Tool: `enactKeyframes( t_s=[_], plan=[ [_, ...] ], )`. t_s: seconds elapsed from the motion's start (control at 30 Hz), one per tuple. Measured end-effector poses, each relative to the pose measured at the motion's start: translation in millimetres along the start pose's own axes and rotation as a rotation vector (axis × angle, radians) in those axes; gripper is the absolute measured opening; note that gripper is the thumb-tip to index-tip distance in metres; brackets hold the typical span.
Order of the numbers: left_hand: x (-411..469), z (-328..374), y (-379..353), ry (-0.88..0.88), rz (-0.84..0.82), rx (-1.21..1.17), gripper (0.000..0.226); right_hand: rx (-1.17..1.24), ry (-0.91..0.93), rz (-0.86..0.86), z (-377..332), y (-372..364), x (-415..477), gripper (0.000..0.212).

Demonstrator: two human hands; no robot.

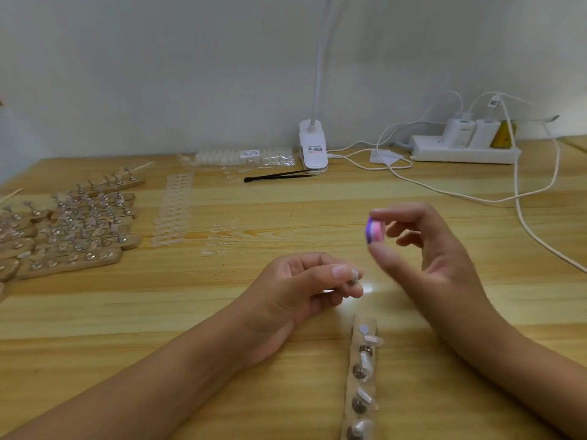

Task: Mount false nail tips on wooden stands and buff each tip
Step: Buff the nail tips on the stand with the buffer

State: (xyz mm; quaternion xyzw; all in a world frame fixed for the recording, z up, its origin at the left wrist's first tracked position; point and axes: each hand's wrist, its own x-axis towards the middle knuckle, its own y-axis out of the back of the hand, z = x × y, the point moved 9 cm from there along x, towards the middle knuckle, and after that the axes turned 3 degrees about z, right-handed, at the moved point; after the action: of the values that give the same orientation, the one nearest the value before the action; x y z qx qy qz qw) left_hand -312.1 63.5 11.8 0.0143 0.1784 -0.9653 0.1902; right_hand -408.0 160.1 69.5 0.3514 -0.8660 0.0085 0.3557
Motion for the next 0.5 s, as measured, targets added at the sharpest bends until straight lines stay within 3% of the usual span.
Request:
enactKeyframes(
  t_s=[0.03, 0.17, 0.3, 0.33, 0.43, 0.5],
  plan=[
    [1, -1, 1, 0.004, 0.005, -0.012, 0.020, 0.022, -0.013, 0.015, 0, 5, 1, 0.026],
    [1, 1, 0, -0.018, -0.021, -0.024, 0.016, -0.093, 0.352, -0.150, -40, -19, -20, 0.029],
    [3, -2, 3, 0.004, 0.014, -0.059, 0.022, -0.094, 0.112, -0.043, -13, -7, -3, 0.030],
    [4, -3, 4, 0.008, 0.020, -0.065, 0.023, -0.091, 0.108, -0.026, -15, -3, -1, 0.030],
    [3, -2, 2, -0.009, -0.012, -0.043, 0.019, -0.159, 0.330, -0.078, -37, -13, -16, 0.031],
    [2, -1, 0, -0.014, -0.025, -0.027, 0.018, -0.172, 0.302, -0.078, -35, -15, -13, 0.033]
  ],
)
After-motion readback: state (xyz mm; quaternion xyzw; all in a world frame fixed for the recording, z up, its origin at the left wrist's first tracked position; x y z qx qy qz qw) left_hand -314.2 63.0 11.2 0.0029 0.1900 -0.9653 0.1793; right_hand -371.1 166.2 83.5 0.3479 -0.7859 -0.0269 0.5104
